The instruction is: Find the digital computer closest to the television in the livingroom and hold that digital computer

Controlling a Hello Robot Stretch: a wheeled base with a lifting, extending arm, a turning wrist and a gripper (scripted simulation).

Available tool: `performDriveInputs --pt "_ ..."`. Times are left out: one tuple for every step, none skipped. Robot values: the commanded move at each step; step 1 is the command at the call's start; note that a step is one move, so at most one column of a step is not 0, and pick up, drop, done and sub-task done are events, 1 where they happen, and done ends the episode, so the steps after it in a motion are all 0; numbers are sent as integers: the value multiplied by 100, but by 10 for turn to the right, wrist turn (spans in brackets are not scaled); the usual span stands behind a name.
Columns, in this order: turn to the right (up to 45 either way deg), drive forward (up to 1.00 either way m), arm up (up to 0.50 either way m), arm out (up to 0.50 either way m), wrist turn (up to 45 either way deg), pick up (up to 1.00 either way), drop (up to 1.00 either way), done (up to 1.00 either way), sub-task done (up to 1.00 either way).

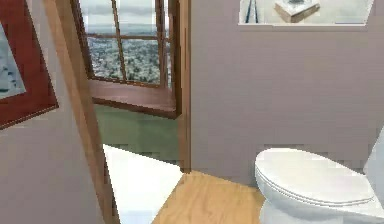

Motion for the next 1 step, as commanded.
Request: performDriveInputs --pt "0 60 0 0 0 0 0 0 0"
